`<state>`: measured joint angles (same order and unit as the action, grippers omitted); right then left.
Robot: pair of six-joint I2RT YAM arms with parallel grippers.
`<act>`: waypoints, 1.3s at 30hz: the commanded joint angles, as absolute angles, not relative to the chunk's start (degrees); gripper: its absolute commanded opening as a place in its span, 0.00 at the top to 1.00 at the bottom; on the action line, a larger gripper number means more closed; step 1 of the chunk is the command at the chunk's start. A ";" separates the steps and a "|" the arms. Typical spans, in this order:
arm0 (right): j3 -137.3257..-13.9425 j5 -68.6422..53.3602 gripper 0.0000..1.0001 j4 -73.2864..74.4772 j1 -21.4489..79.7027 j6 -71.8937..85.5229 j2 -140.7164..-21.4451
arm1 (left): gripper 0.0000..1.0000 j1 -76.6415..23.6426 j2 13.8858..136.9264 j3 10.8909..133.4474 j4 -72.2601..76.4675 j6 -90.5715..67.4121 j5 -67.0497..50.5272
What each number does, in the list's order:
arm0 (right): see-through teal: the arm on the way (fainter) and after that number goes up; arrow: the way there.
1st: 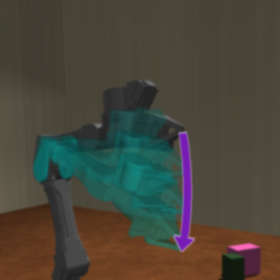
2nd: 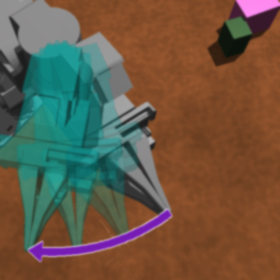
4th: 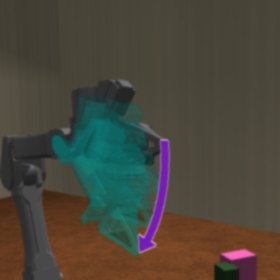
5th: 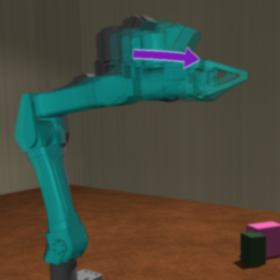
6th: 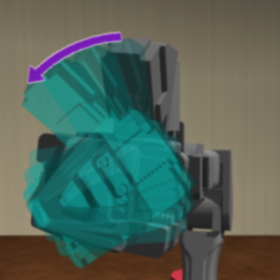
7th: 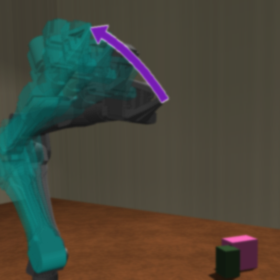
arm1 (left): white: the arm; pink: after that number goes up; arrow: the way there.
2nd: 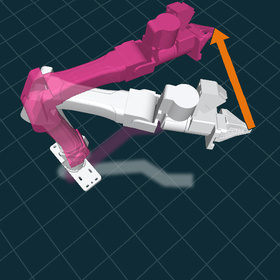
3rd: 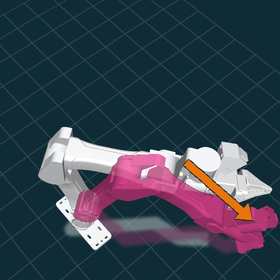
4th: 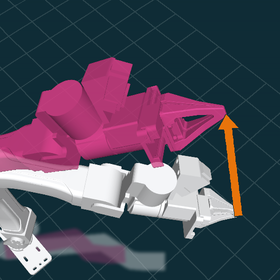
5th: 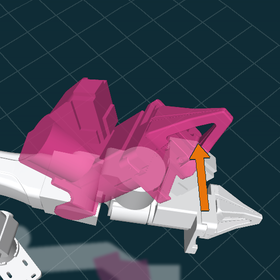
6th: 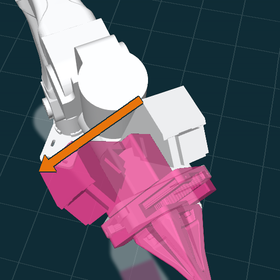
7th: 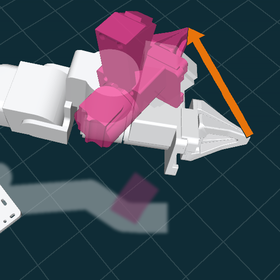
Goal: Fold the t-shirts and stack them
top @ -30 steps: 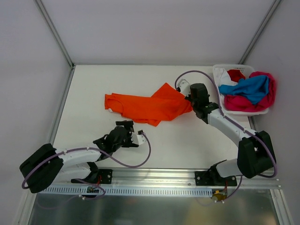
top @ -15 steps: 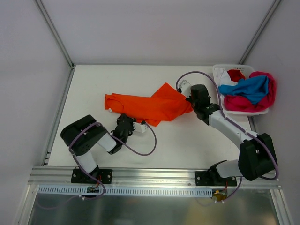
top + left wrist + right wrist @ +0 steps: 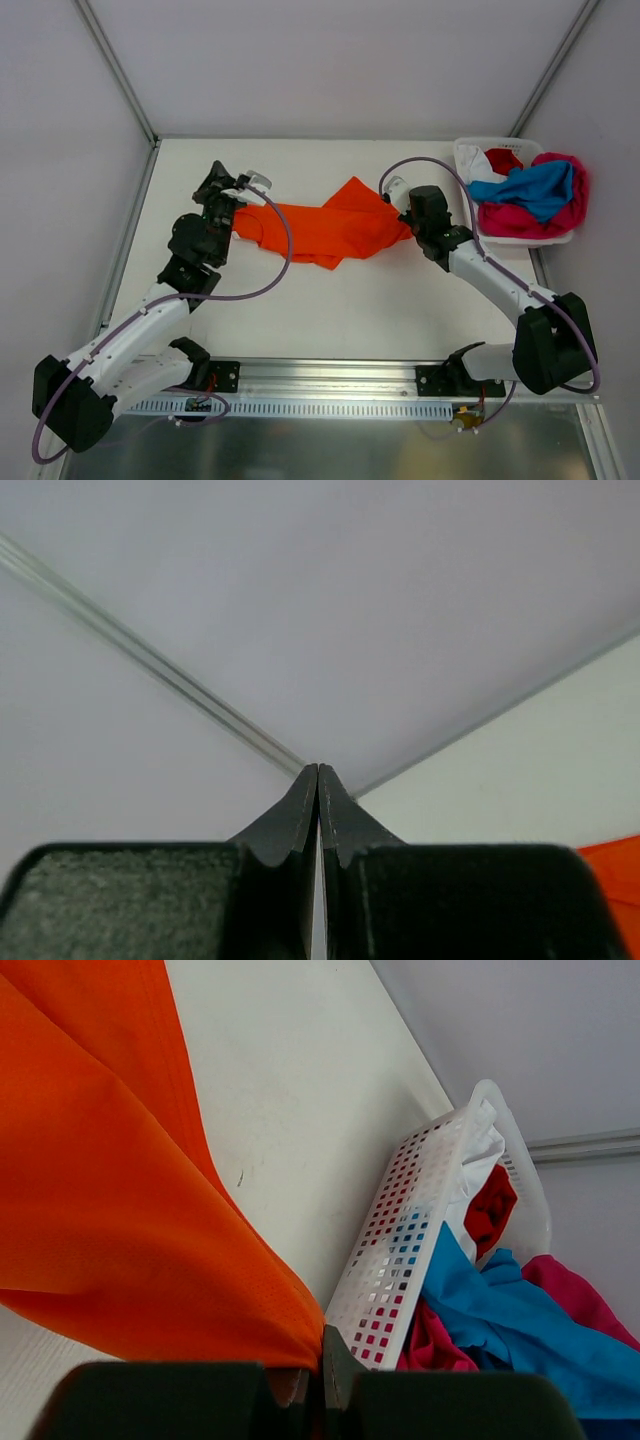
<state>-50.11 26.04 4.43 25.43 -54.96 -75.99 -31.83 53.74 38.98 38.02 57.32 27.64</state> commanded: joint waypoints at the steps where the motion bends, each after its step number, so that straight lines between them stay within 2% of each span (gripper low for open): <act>1: -49.92 25.40 1.00 5.10 25.93 -53.00 -73.83 | 1.00 -31.82 54.49 39.82 18.04 47.41 21.04; 2: -49.83 25.31 1.00 5.10 25.93 -52.91 -73.48 | 0.88 -31.90 54.41 38.94 17.23 45.98 20.05; 3: -49.75 25.31 1.00 5.27 26.01 -52.65 -73.30 | 0.69 -31.90 54.40 38.07 16.79 44.49 19.17; 4: -49.66 25.31 1.00 5.36 26.10 -52.65 -73.04 | 0.36 -31.99 54.49 36.93 14.87 41.95 18.12; 7: -49.22 25.31 1.00 5.36 26.10 -52.82 -72.69 | 0.05 -32.52 54.23 37.17 11.36 36.32 15.65; 8: -49.04 25.57 1.00 5.27 26.02 -52.82 -72.69 | 0.02 -32.61 53.97 37.70 6.29 35.86 12.86; 11: -48.60 25.49 1.00 4.83 26.02 -52.65 -72.86 | 0.03 -32.61 52.04 39.38 -6.27 36.91 6.00; 17: -49.22 25.14 1.00 4.92 26.19 -52.12 -74.00 | 0.01 -32.61 46.93 31.82 -7.37 39.20 8.26; 20: -49.57 25.22 1.00 5.19 26.45 -52.12 -74.27 | 0.01 -32.61 49.64 30.93 -9.39 36.22 10.37; 24: -49.83 25.05 1.00 5.62 26.81 -52.03 -74.71 | 0.01 -32.78 54.92 32.78 -17.92 32.87 0.28; 27: -49.83 25.31 1.00 5.89 27.07 -52.03 -74.79 | 0.02 -33.40 58.17 31.64 -14.08 32.78 0.00; 35: -49.22 26.28 1.00 5.80 27.07 -52.56 -73.65 | 0.01 -35.33 73.35 31.99 -0.27 37.79 10.97; 39: -49.31 26.63 1.00 5.89 27.16 -52.65 -73.74 | 0.09 -35.33 83.65 36.03 4.56 40.34 15.63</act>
